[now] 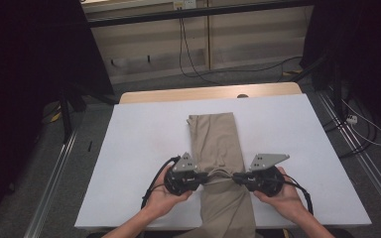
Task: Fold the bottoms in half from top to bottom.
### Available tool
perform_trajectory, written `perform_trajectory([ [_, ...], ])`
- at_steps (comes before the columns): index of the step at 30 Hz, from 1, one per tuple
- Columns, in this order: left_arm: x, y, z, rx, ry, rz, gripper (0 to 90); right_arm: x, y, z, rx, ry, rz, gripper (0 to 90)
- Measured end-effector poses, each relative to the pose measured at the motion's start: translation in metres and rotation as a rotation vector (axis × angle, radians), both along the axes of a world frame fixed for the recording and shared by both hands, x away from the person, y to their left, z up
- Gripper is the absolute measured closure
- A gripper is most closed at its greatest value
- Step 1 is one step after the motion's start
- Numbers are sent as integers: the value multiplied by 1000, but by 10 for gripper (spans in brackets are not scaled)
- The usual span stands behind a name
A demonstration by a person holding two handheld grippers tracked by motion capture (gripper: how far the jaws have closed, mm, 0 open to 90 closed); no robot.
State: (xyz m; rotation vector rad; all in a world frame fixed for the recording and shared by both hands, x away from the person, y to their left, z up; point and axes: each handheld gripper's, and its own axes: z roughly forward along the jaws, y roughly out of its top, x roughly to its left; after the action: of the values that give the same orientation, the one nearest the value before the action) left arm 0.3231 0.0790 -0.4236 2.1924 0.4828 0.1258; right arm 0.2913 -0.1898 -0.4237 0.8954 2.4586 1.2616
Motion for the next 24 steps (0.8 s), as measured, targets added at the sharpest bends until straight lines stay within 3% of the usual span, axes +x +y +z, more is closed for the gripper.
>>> perform_trajectory([
  [7, -30, 0, -9, 44, 18, -75, 850, -32, 2, -12, -27, 42, 49, 850],
  [9, -36, 1, -11, 36, 32, -90, 849, -40, 1, -13, -24, 49, 54, 848],
  [10, -38, 1, -11, 56, 21, -76, 848, -44, 2, -14, -23, 52, 54, 847],
  [12, -45, 1, -15, 48, 41, -113, 844, -48, 2, -15, -27, 56, 60, 844],
  [17, -56, 9, -17, 28, 47, -120, 802, -57, 3, -17, -22, 83, 87, 813],
  [19, -55, 8, -17, 24, 64, -132, 772, -55, 2, -16, -2, 95, 84, 751],
  [21, -54, 9, -14, -4, 83, -128, 683, -52, -1, -15, 10, 95, 67, 652],
  [23, -52, 11, -9, -24, 57, -120, 603, -47, -4, -13, 45, 94, 53, 593],
  [24, -48, 13, -5, -34, 22, -106, 552, -46, -5, -11, 57, 91, 39, 556],
])
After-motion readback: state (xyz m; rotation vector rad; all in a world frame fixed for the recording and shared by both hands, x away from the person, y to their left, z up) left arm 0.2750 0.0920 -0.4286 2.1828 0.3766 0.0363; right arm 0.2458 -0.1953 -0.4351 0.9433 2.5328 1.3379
